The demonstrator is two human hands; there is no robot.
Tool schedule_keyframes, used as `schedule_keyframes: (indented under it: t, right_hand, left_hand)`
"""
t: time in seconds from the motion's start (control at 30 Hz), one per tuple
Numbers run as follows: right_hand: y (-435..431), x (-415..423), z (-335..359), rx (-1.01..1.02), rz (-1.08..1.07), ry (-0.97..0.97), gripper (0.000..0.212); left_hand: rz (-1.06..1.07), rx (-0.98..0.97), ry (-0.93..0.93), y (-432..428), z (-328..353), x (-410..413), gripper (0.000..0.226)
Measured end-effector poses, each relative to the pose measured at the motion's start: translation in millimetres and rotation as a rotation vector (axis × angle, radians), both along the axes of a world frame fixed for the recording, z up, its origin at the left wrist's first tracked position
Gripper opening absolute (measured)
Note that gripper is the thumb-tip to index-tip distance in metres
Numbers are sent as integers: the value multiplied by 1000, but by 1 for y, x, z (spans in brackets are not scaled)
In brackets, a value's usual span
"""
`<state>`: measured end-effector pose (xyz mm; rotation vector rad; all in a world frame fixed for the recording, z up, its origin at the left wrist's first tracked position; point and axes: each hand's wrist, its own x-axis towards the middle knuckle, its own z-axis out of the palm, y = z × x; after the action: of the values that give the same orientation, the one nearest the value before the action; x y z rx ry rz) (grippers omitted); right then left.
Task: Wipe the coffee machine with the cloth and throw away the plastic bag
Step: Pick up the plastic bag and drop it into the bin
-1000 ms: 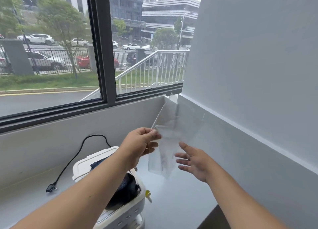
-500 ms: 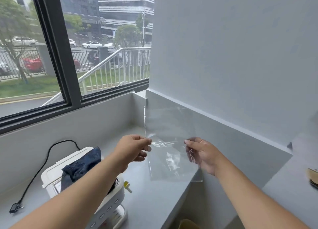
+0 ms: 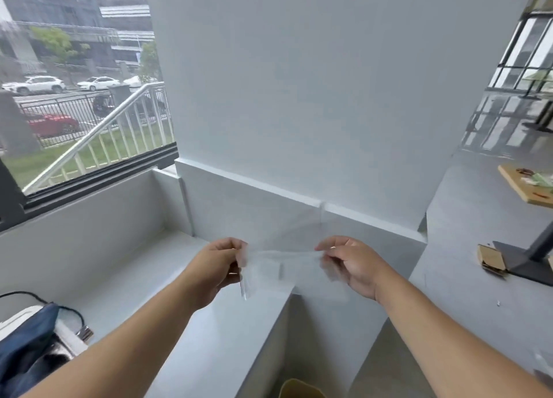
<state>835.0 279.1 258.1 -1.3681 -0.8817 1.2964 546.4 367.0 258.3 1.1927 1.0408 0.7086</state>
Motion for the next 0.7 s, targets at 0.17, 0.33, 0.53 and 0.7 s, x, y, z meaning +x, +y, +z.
schedule_keyframes:
  t: [0.17,0.33,0.53,0.7]
  right_hand:
    - [7,49,-13,13,9,-117,40]
    - [14,80,-28,-33,105,-270,40]
    - [22,86,-43,-17,155,-371,30]
    - [30,64,-59,-56,342,-811,22]
  left_hand:
    - [-30,8,46,7,0,47,36]
    - [-4,51,151,14,-9,79,14]
    - [-52,334,406,15,-26,104,38]
    - [-119,375,476,15,-42,112,37]
